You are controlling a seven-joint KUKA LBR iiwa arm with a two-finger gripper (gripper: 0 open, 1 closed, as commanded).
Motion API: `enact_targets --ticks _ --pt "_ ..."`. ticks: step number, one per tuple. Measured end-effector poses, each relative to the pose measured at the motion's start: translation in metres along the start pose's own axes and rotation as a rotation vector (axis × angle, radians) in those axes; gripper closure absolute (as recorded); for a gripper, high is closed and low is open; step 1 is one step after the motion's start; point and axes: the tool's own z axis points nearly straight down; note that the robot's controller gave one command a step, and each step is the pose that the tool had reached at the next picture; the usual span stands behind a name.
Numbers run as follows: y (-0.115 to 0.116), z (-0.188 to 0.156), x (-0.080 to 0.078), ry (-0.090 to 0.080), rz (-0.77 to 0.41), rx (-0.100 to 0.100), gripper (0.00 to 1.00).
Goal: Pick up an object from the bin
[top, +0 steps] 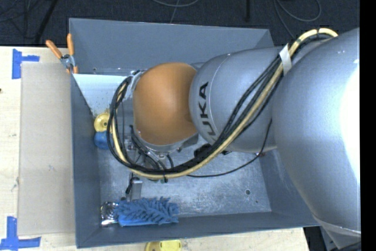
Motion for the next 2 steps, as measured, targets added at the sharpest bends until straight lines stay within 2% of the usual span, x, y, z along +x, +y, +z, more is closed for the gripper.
enact_targets --ticks 1,2 --pt "-0.001 -0.004 -0.002 -0.007 0.004 -0.002 0.0" --pt "0.012 0.041 0.034 -0.012 -0.05 -0.002 0.0"
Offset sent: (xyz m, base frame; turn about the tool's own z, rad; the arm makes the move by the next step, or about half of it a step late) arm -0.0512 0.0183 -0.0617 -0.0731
